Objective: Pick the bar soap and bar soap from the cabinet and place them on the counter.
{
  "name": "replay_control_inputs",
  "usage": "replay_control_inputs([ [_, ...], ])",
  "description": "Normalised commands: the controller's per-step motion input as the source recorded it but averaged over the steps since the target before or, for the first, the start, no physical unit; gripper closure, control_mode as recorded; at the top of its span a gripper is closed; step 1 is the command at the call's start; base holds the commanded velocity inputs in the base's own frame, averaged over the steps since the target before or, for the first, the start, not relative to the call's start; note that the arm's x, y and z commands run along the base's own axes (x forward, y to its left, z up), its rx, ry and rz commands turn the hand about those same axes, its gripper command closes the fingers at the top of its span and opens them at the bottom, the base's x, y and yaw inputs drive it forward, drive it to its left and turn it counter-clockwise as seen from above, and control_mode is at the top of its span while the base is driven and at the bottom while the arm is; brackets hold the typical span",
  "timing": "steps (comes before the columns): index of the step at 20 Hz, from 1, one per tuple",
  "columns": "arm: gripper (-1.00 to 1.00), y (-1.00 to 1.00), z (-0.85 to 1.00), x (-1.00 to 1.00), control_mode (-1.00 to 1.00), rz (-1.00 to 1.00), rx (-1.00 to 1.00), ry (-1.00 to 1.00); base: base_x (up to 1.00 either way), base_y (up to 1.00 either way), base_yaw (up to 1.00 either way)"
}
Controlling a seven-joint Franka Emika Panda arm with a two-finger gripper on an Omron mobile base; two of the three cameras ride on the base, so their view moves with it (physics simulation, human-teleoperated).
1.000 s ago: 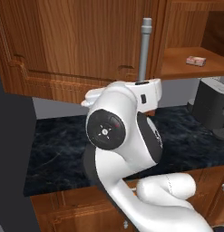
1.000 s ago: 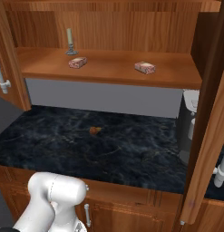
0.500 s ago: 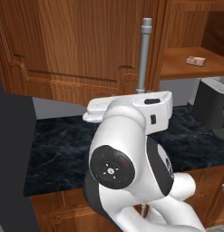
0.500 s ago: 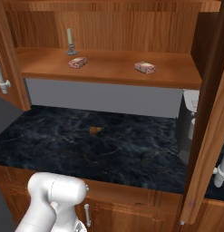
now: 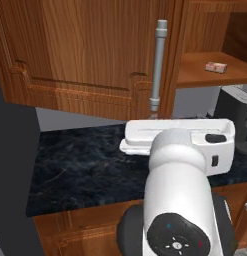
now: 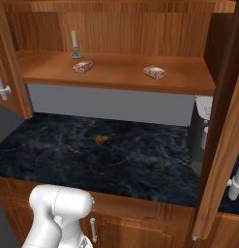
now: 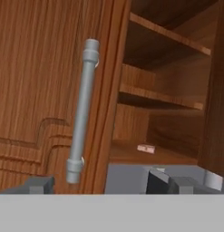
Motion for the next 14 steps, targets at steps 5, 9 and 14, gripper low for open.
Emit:
replay_control_inputs([
  [5,-1.00,-0.62,0.08,-0.53,-1.00,0.00,0.09,-0.07,0.00,0.00,0.00],
  [9,-1.00,-0.71,0.06,-0.35,-1.00,0.00,0.13,-0.04,0.00,0.00,0.00],
  [14,-1.00,-0.74,0.05,-0.16,-1.00,0.00,0.19,-0.01,0.00,0.00,0.00],
])
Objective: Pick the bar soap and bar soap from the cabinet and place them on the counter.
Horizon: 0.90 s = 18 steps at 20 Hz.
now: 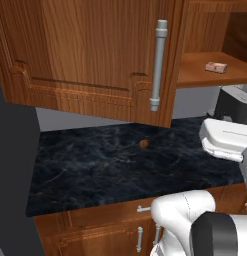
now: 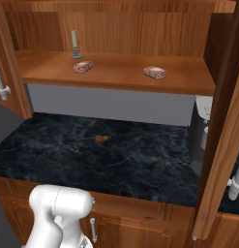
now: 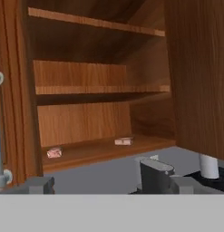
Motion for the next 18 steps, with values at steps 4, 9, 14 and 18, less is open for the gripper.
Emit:
replay_control_inputs([
  [4,-1.00,-0.58,0.02,0.00,-1.00,0.02,0.23,0.00,0.00,0.00,0.00],
  [9,-1.00,-0.43,0.00,0.02,-1.00,0.04,0.22,0.00,0.00,0.00,0.00],
  [14,-1.00,-0.21,0.00,0.20,-1.00,0.08,0.19,0.02,0.00,0.00,0.00],
  [18,-1.00,-0.05,0.00,0.41,-1.00,0.12,0.15,0.08,0.00,0.00,0.00],
])
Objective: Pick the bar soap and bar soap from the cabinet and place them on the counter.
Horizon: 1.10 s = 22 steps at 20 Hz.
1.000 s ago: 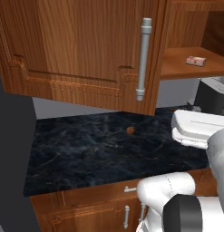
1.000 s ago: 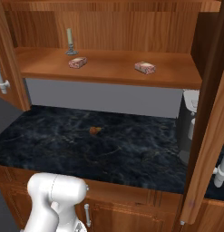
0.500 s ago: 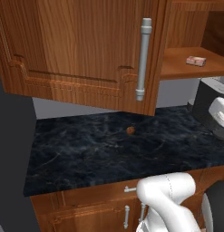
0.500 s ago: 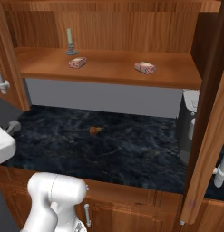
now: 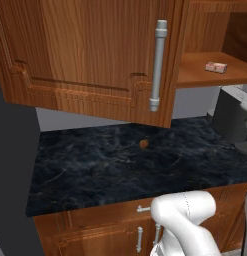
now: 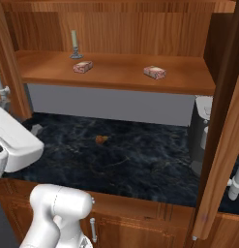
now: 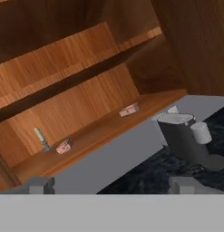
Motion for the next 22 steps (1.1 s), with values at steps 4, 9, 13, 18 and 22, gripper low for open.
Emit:
replay_control_inputs([
  [4,-1.00,-0.06,0.00,0.37,-1.00,0.14,0.18,0.04,0.00,0.00,0.00],
  [9,-1.00,-0.02,-0.01,0.18,-1.00,0.14,0.19,0.01,0.00,0.00,0.00],
  [13,-1.00,0.00,0.00,0.17,-1.00,0.14,0.20,0.00,0.00,0.00,0.00],
  [18,-1.00,0.04,0.00,0.26,-1.00,0.16,0.17,0.06,0.00,0.00,0.00],
  [22,-1.00,0.06,0.00,0.33,-1.00,0.17,0.13,0.07,0.00,0.00,0.00],
])
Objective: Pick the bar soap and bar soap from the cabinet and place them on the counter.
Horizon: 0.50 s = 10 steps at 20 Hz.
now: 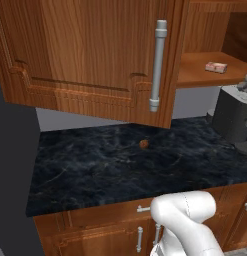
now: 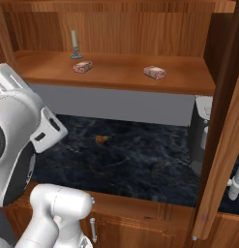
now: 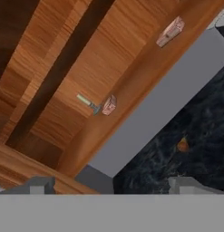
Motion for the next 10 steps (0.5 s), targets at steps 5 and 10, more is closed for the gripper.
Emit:
replay_control_inputs([
  [5,-1.00,0.03,0.00,0.23,-1.00,0.16,0.15,0.02,0.00,0.00,0.00],
  [10,-1.00,0.10,0.00,0.02,-1.00,0.12,0.12,0.00,0.00,0.00,0.00],
])
